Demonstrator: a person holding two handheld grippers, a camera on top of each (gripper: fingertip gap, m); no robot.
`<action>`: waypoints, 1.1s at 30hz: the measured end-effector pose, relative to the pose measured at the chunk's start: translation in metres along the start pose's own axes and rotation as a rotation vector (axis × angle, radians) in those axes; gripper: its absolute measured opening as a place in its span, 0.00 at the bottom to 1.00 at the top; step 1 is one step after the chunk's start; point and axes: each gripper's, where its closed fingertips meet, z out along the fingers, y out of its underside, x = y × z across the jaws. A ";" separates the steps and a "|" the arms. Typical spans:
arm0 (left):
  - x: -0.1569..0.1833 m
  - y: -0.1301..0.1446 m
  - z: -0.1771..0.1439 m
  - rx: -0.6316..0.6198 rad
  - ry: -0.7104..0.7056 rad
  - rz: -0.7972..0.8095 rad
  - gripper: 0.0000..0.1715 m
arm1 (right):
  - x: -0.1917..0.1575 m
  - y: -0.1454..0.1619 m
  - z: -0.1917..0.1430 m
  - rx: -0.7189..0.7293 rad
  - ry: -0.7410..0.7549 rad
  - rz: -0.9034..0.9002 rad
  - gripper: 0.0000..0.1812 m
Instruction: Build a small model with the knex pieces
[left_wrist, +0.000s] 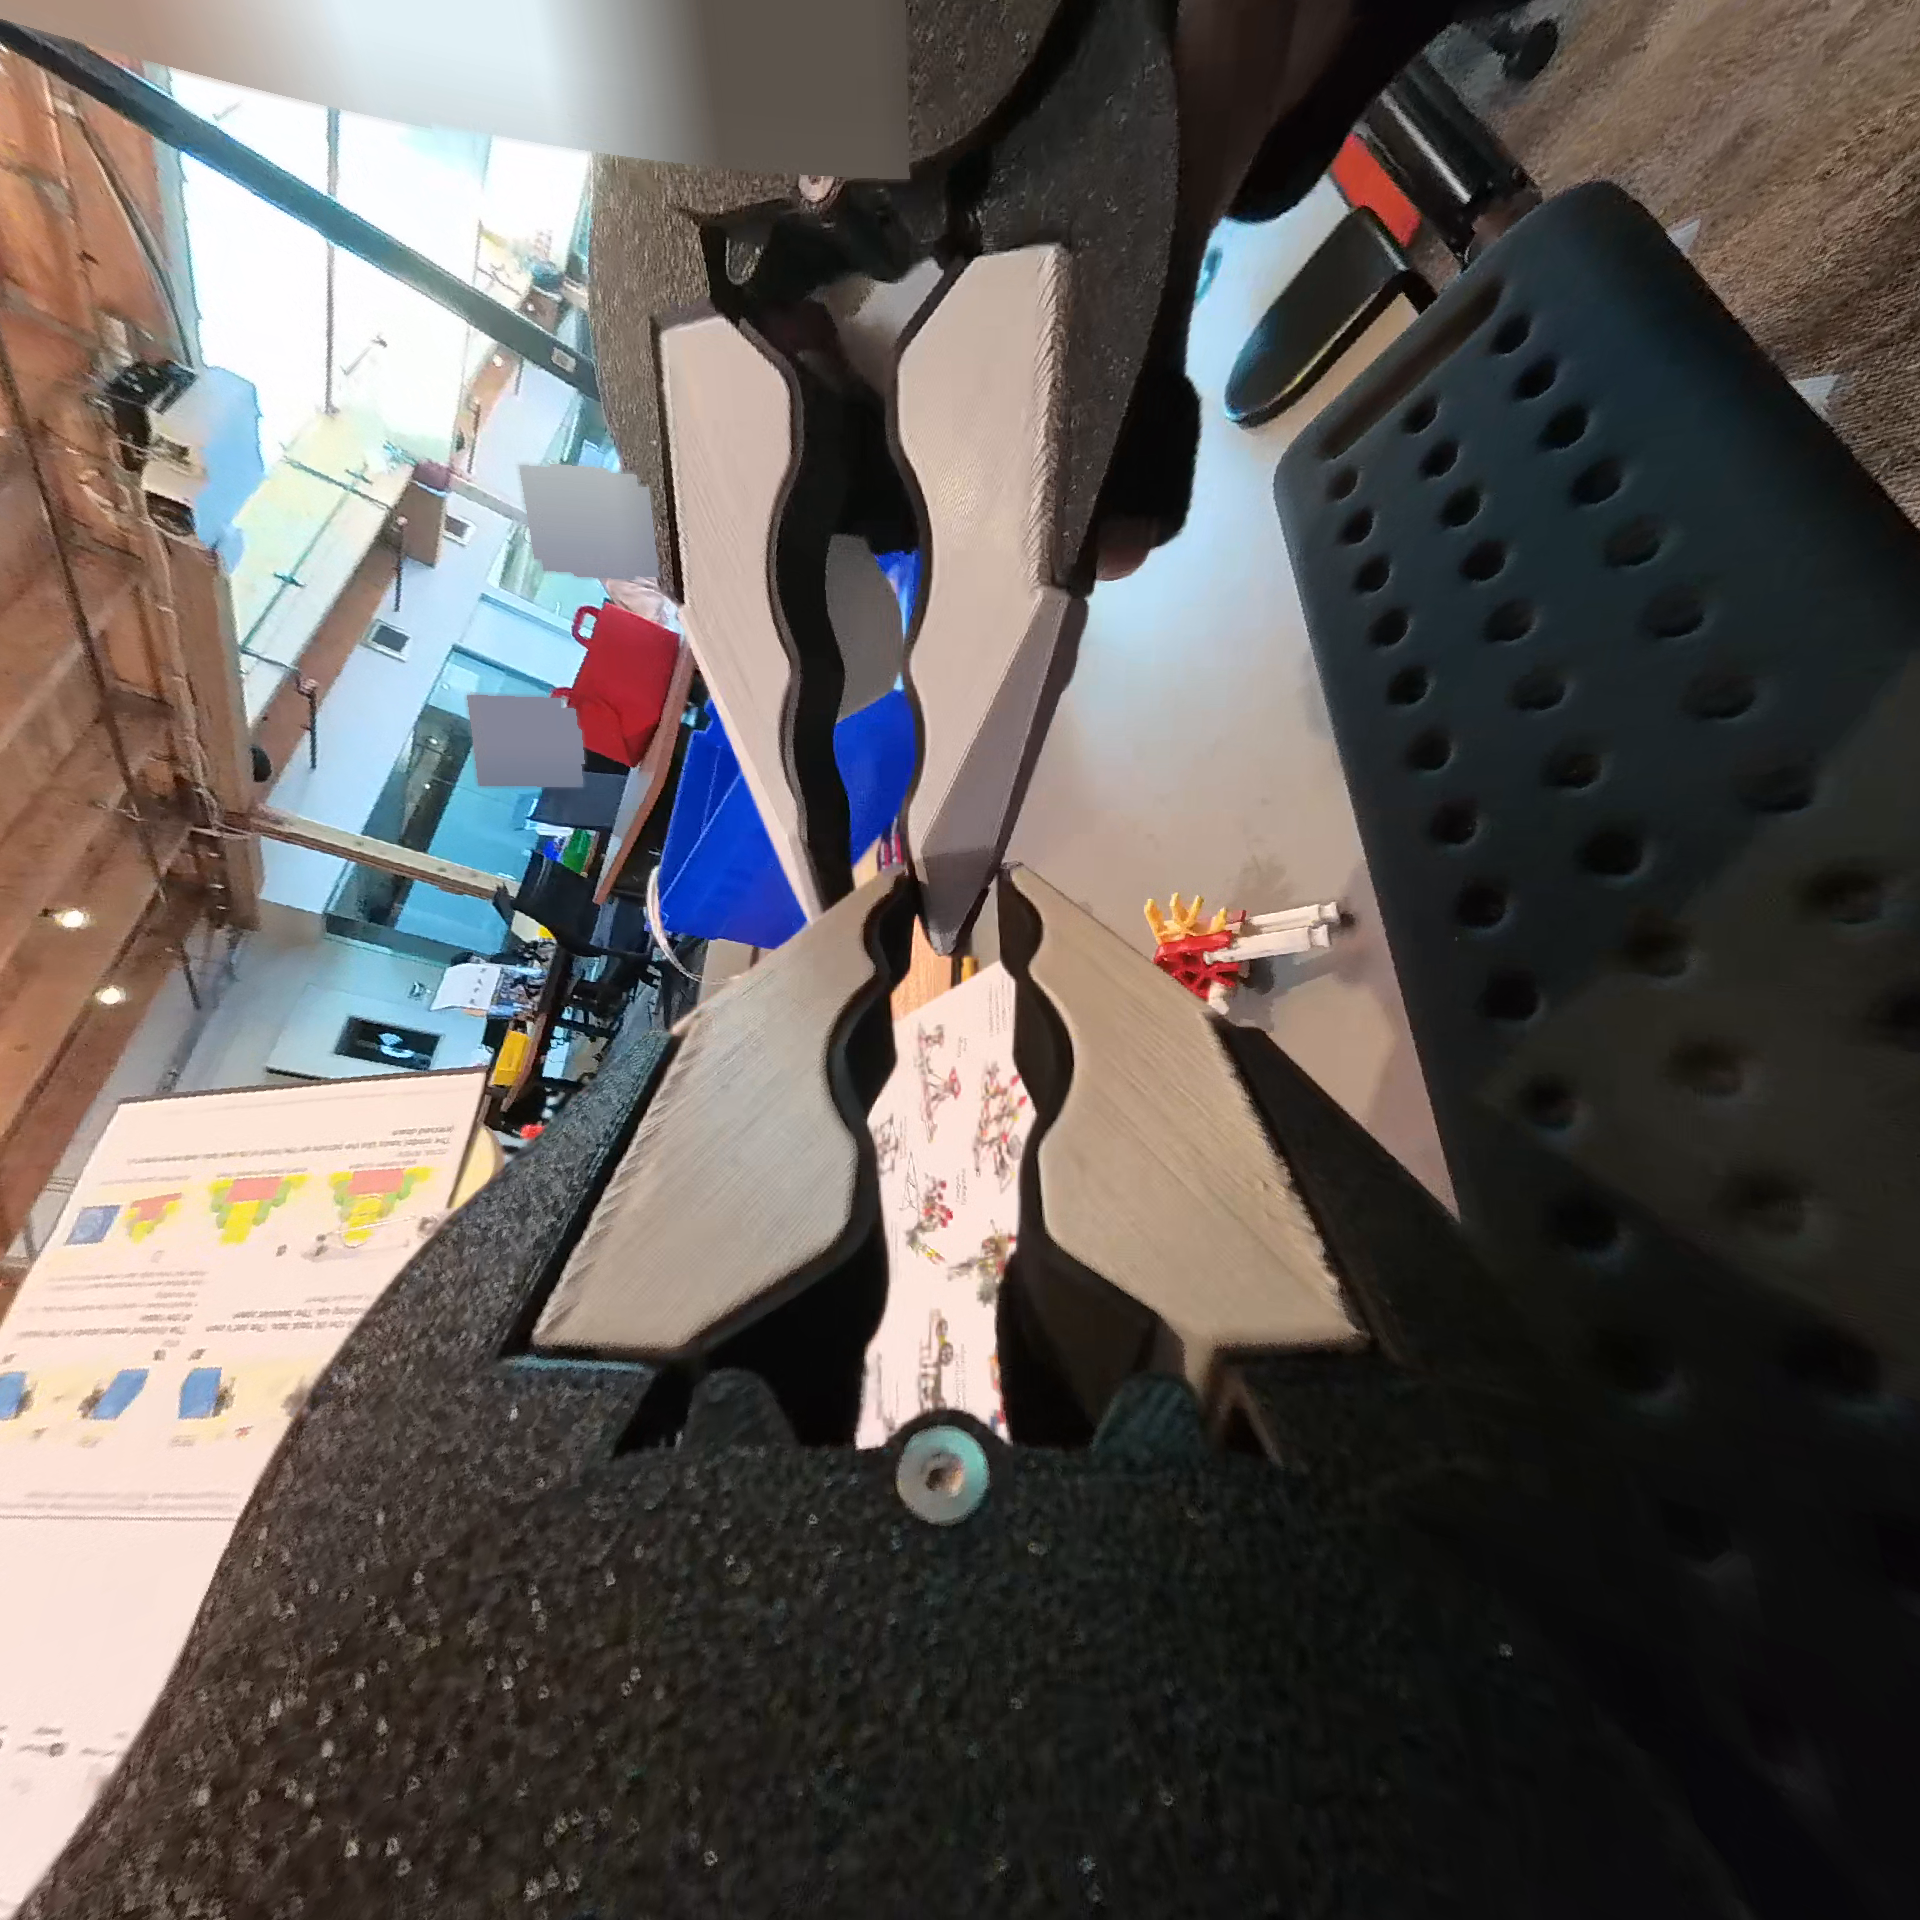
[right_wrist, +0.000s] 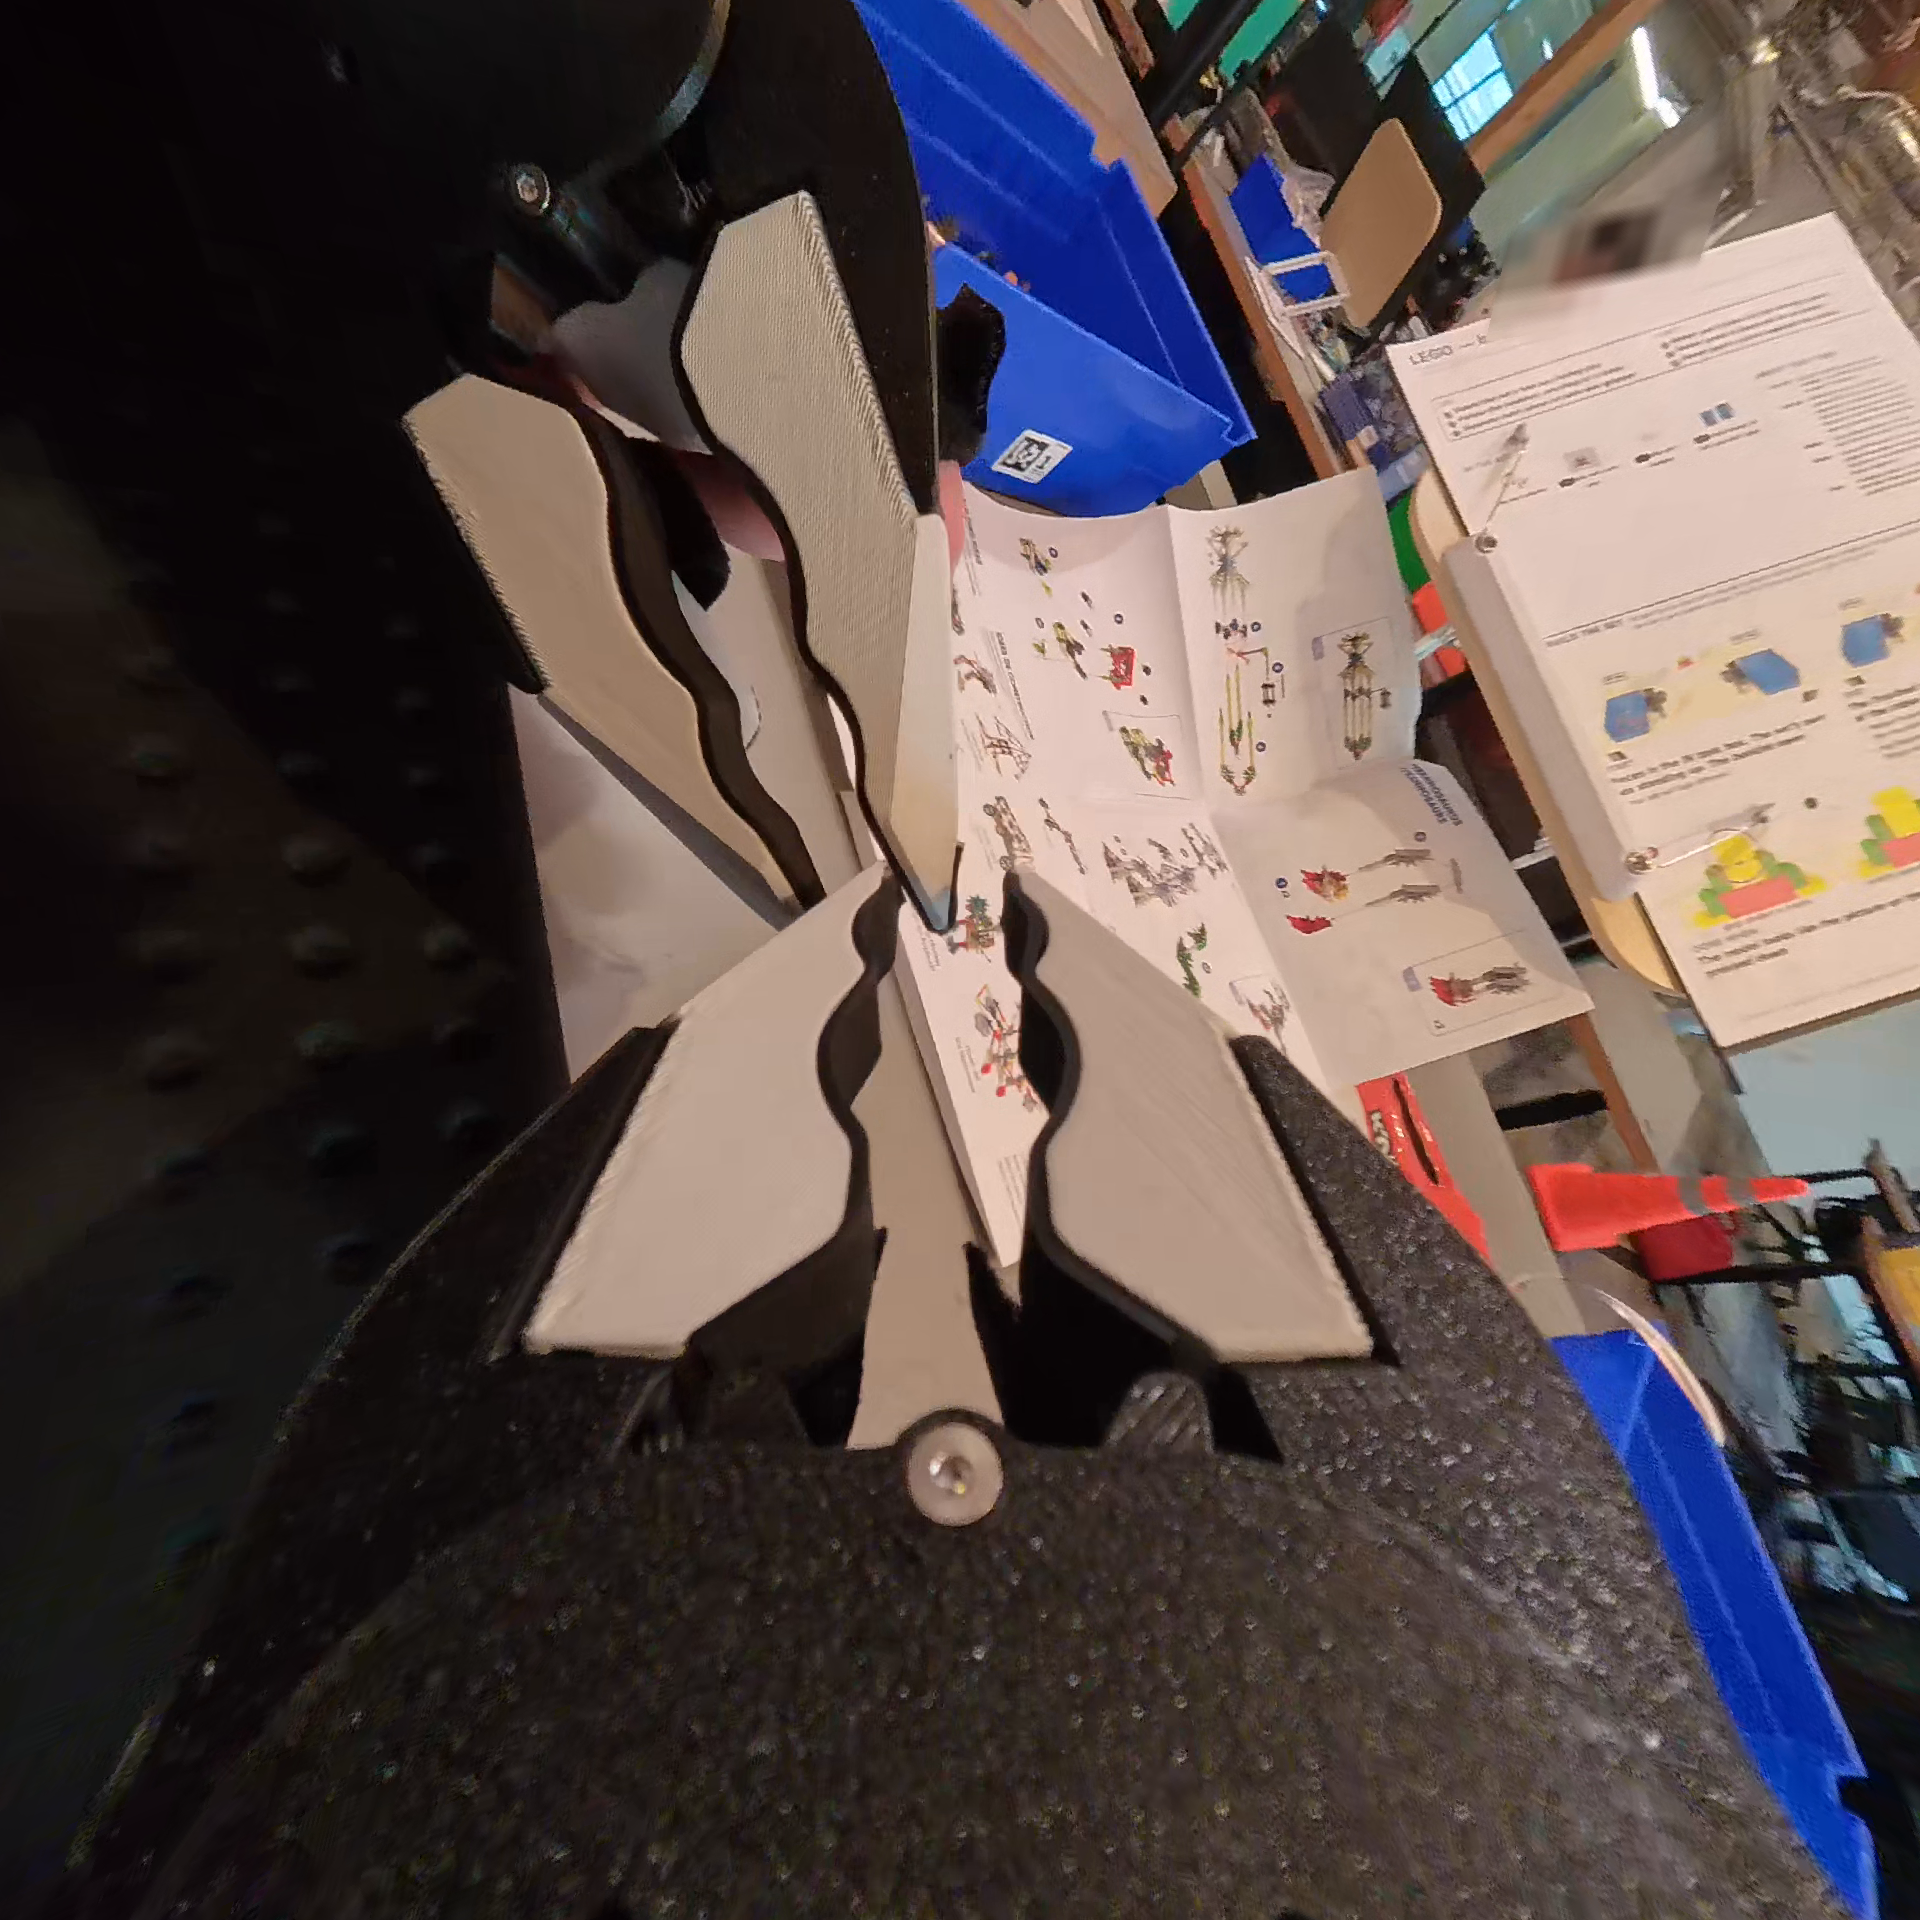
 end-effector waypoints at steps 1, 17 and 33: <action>-0.002 -0.001 0.000 0.000 -0.008 0.003 0.08 | -0.001 -0.001 0.000 0.006 -0.013 0.004 0.08; 0.004 -0.006 0.000 0.085 0.082 -0.014 0.04 | -0.010 -0.002 -0.005 -0.026 -0.060 -0.402 0.02; -0.005 -0.009 -0.002 0.130 0.105 -0.070 0.05 | -0.002 -0.008 -0.006 0.067 -0.132 -0.207 0.05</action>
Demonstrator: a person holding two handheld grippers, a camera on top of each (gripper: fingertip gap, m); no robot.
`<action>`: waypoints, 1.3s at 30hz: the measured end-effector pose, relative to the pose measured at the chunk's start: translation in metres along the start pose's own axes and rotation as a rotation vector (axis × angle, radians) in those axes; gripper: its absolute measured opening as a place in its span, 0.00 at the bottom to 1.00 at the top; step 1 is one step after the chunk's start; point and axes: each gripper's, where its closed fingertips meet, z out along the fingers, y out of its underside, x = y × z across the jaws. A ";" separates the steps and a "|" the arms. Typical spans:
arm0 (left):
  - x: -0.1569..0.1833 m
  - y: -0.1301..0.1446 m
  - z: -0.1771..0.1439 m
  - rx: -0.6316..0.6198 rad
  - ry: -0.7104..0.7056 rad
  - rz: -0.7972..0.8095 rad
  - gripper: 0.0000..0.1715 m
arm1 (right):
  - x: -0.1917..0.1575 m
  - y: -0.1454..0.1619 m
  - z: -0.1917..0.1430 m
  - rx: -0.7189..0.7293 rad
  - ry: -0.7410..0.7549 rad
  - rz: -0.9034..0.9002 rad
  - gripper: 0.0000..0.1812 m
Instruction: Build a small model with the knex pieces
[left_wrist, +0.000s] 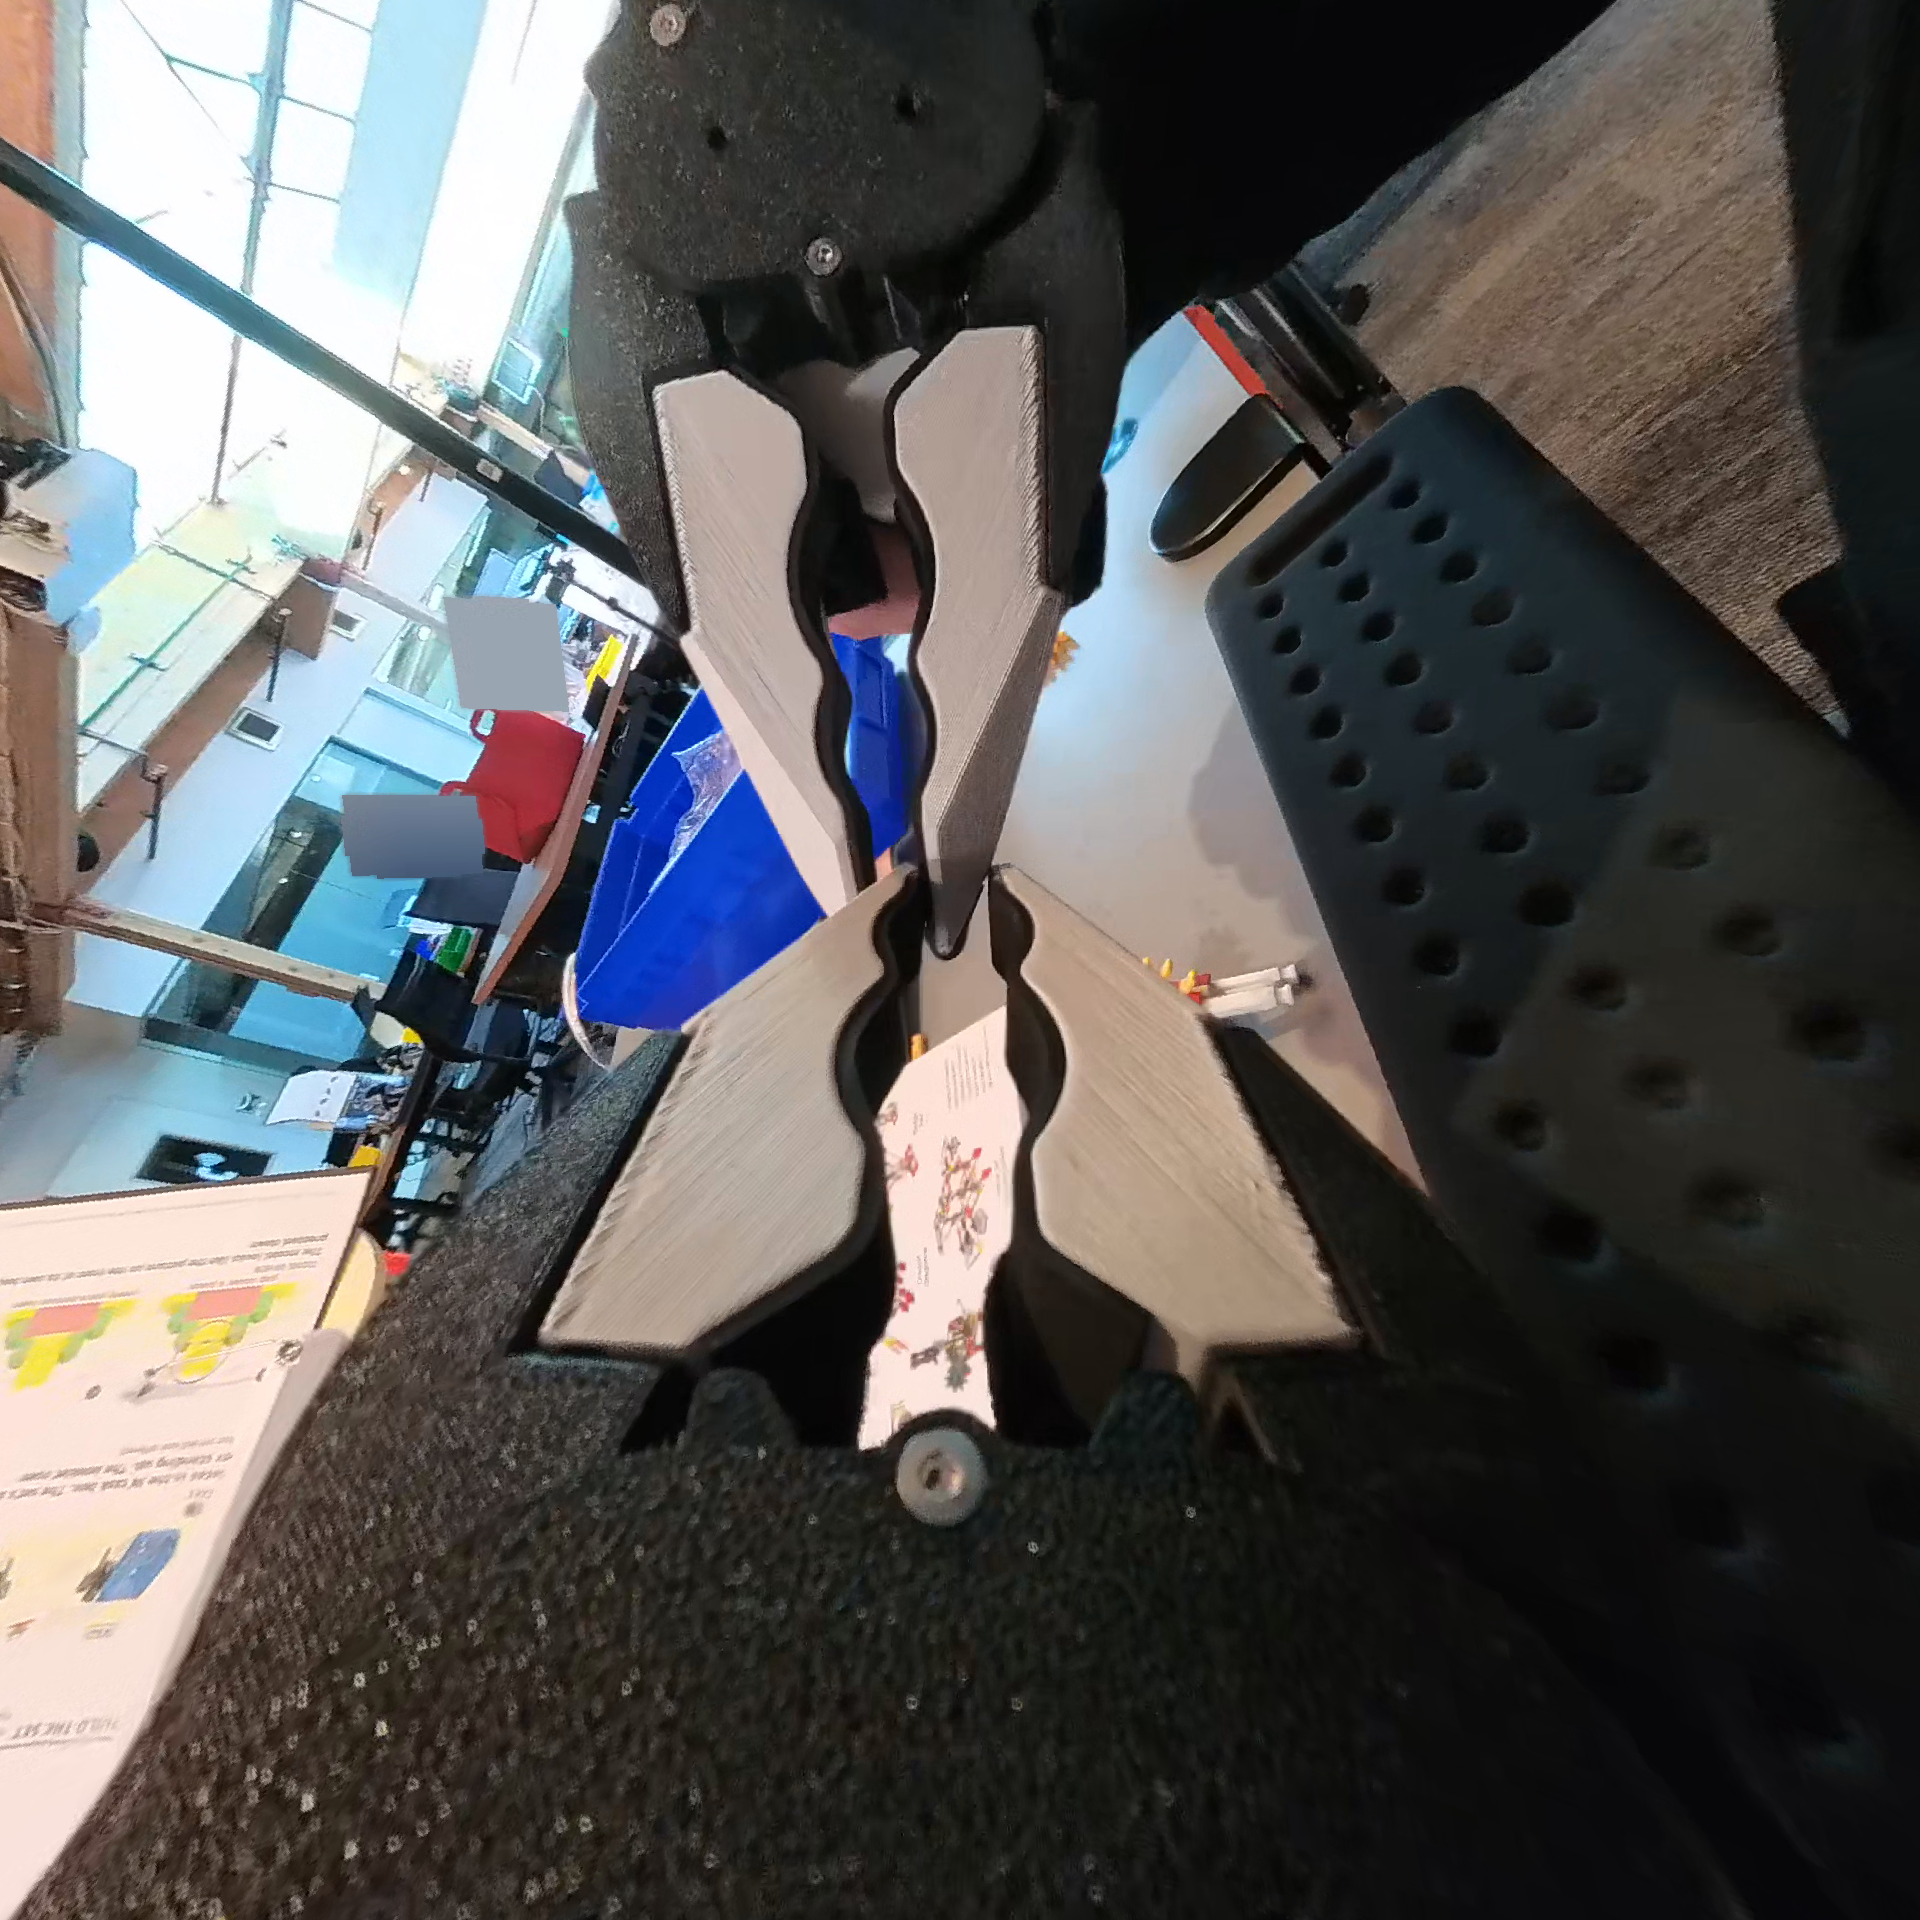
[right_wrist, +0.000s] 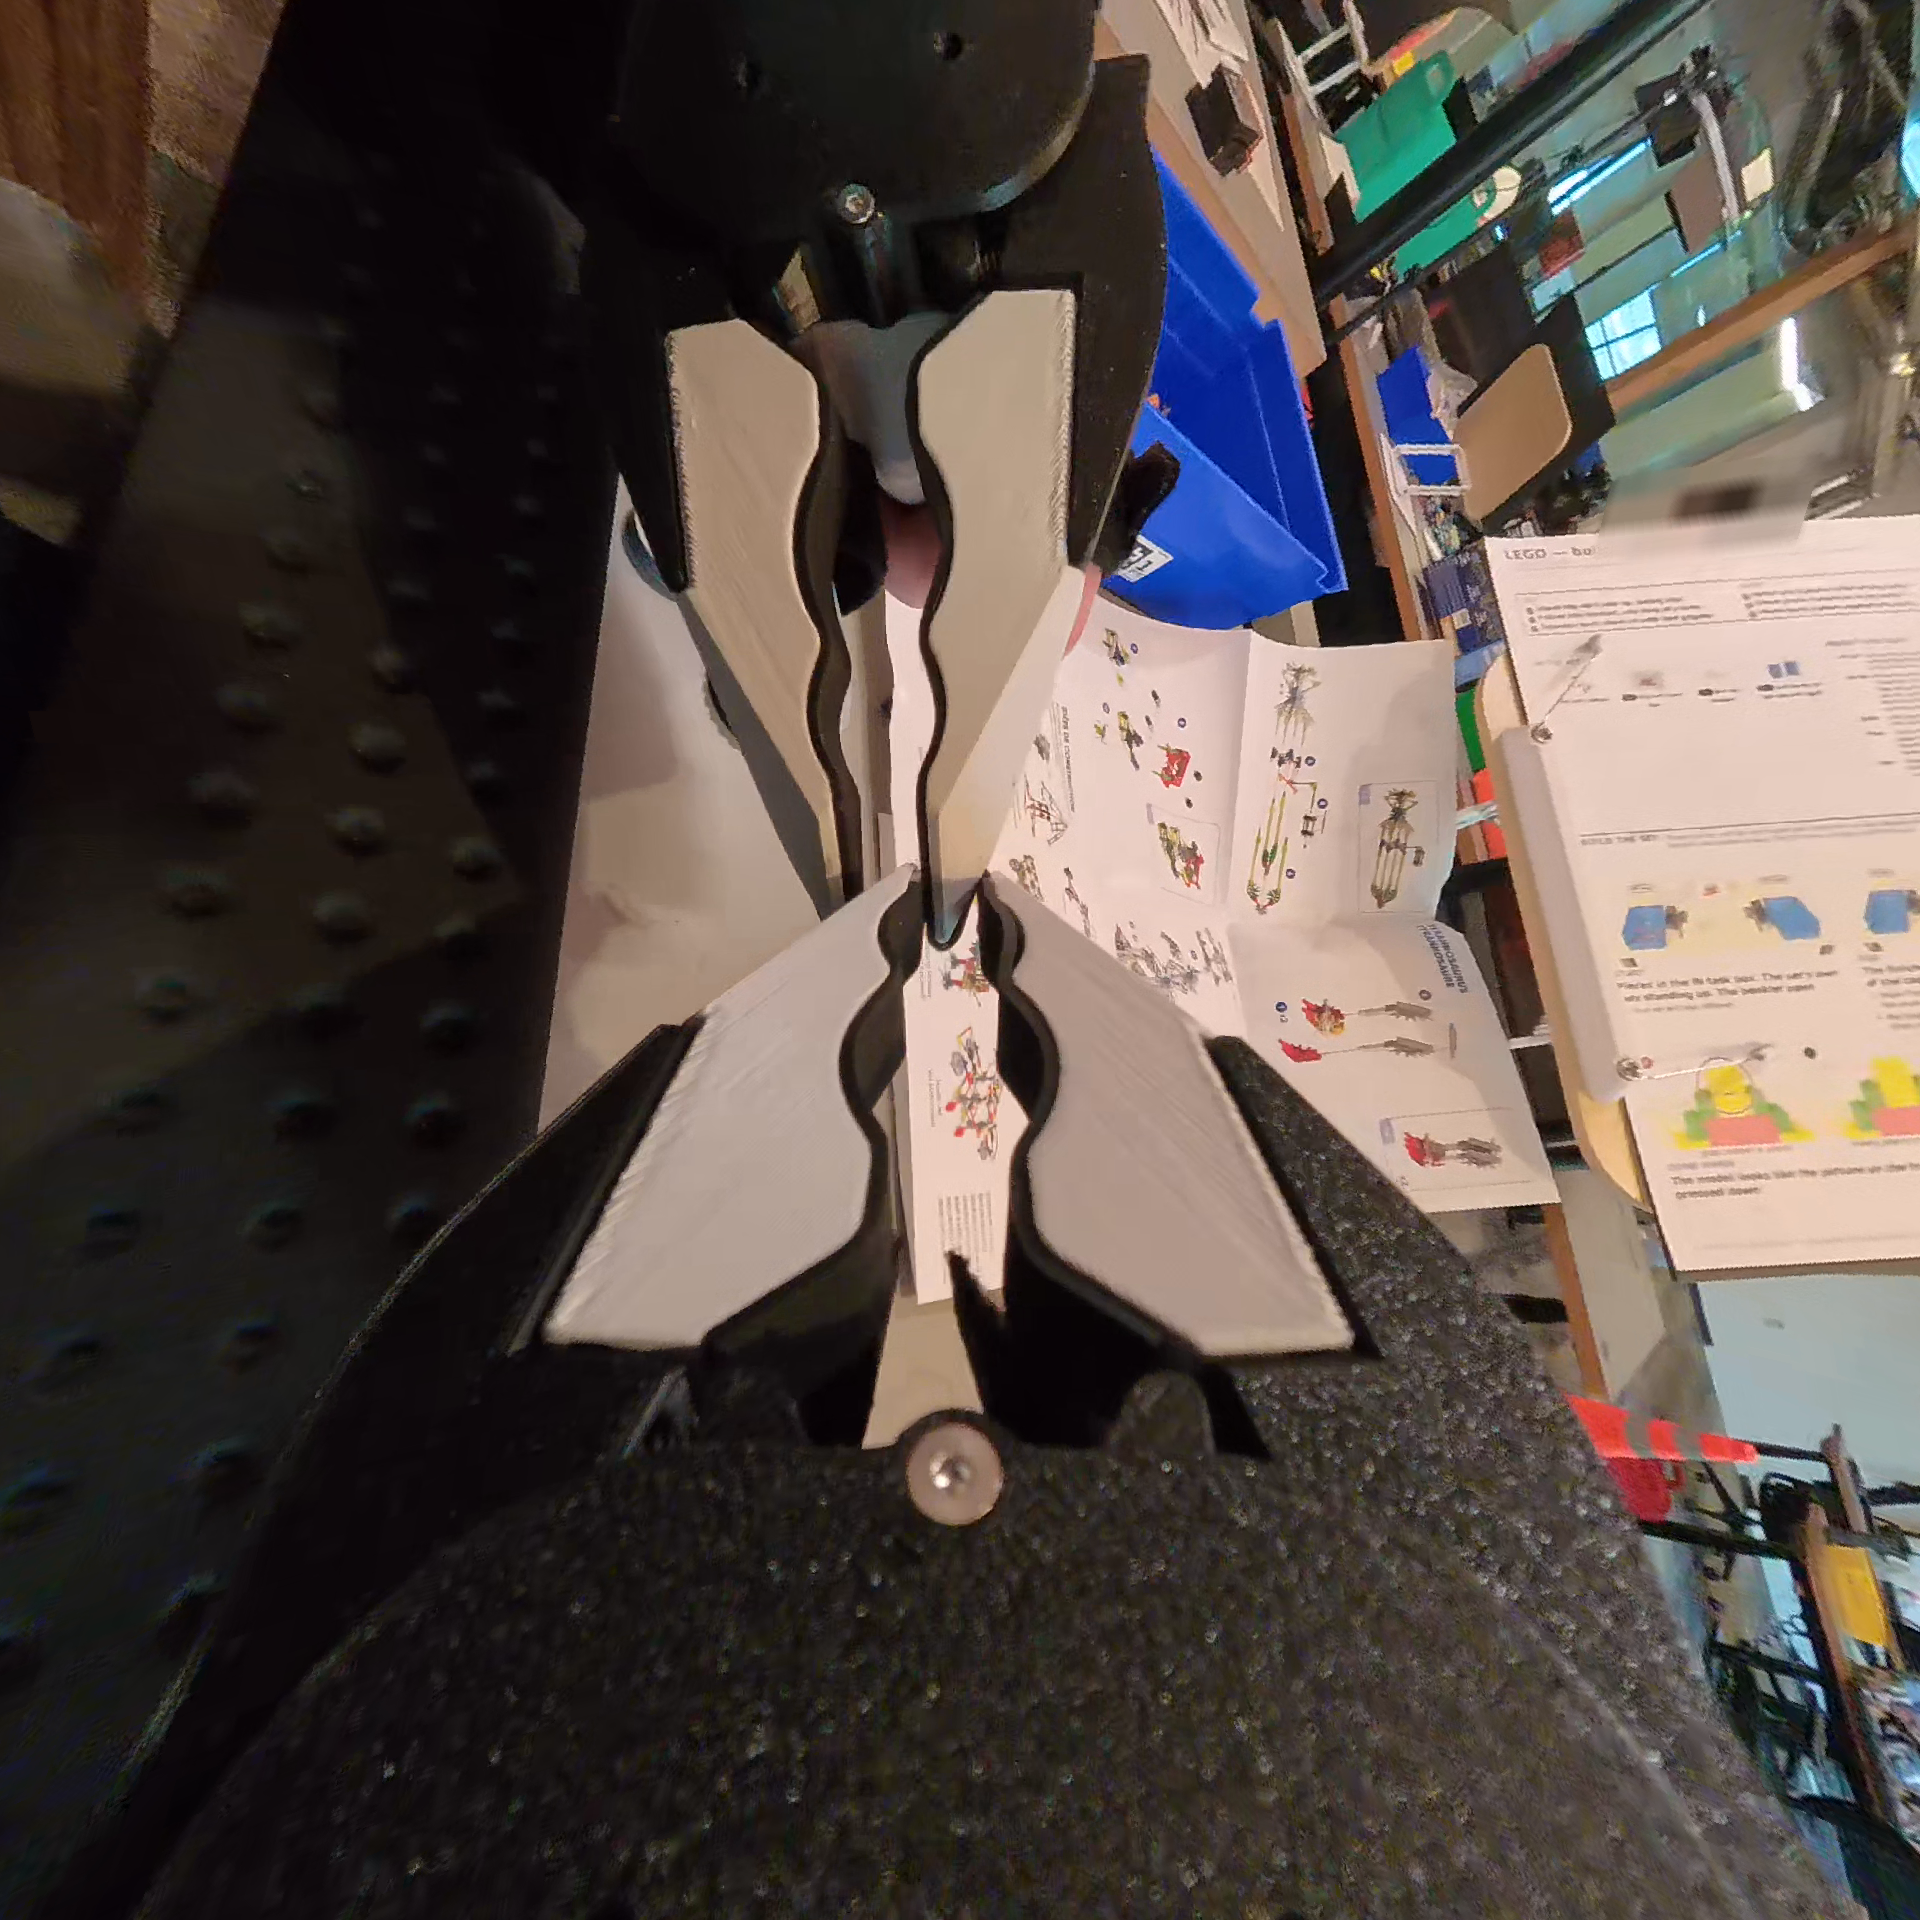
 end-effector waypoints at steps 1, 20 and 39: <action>0.000 0.000 0.000 0.005 0.005 -0.003 0.05 | -0.001 0.000 -0.001 -0.004 0.001 -0.024 0.04; 0.000 -0.003 0.004 0.048 0.051 -0.091 0.04 | 0.007 0.004 -0.005 -0.020 -0.040 -0.065 0.14; 0.002 -0.012 0.001 0.083 0.074 -0.021 0.03 | -0.005 -0.003 -0.011 0.002 -0.108 -0.083 0.02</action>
